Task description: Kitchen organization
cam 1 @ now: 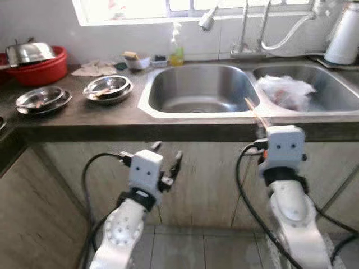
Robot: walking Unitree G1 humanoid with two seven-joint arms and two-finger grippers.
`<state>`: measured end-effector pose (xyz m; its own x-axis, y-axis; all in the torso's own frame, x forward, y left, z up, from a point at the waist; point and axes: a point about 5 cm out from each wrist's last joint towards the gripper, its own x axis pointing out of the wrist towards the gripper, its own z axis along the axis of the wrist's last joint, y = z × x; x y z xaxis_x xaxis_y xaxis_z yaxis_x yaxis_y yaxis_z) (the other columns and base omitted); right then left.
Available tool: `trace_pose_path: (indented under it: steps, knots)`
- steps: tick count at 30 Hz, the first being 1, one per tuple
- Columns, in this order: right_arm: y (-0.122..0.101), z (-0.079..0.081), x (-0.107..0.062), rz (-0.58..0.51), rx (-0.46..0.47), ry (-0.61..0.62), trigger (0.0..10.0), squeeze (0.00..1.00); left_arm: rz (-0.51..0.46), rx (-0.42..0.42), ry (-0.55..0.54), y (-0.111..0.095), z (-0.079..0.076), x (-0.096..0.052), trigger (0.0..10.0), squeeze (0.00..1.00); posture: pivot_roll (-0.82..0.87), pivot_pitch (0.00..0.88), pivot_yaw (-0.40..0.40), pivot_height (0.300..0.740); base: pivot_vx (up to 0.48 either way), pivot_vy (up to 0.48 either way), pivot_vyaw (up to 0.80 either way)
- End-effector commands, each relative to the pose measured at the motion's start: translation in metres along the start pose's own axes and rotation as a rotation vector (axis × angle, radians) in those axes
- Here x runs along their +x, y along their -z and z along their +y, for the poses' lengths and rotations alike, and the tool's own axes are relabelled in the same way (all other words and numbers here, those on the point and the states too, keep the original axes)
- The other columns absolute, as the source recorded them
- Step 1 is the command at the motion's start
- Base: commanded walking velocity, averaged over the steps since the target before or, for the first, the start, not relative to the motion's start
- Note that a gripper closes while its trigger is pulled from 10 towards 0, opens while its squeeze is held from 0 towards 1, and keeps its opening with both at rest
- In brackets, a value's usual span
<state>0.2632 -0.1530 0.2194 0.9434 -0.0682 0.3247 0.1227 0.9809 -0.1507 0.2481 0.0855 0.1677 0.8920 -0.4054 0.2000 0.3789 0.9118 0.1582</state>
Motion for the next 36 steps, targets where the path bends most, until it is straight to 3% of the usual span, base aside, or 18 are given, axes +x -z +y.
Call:
trace_pose_path:
  steps: [1, 12, 24, 32, 36]
  knots:
    - [-0.001, 0.005, 0.002, 0.01, 0.02, -0.023, 10.0, 0.0, 0.011, 0.015, -0.005, 0.002, 0.004, -0.001, 10.0, 0.0, 0.1, 0.0, 0.017, 0.74, 0.416, 0.0, 0.0]
    - [-0.008, 0.004, 0.009, -0.002, 0.018, -0.046, 10.0, 0.0, 0.007, 0.015, 0.0, 0.001, 0.002, 0.002, 10.0, 0.0, 0.1, 0.005, 0.013, 0.74, 0.419, 0.0, 0.0]
    - [-0.035, 0.003, 0.034, -0.096, 0.031, -0.075, 10.0, 0.0, 0.007, 0.017, -0.001, 0.002, 0.001, 0.003, 10.0, 0.0, 0.1, 0.016, 0.003, 0.74, 0.421, 0.0, 0.0]
    - [-0.029, 0.011, 0.041, -0.041, 0.028, -0.126, 10.0, 0.0, 0.015, 0.015, -0.008, 0.004, 0.001, 0.001, 10.0, 0.0, 0.11, 0.02, -0.002, 0.74, 0.403, 0.0, 0.0]
    - [-0.024, 0.013, 0.045, 0.002, 0.038, -0.136, 10.0, 0.0, 0.033, 0.002, -0.03, 0.007, 0.002, 0.0, 10.0, 0.0, 0.11, 0.021, -0.002, 0.74, 0.0, 0.0, 0.0]
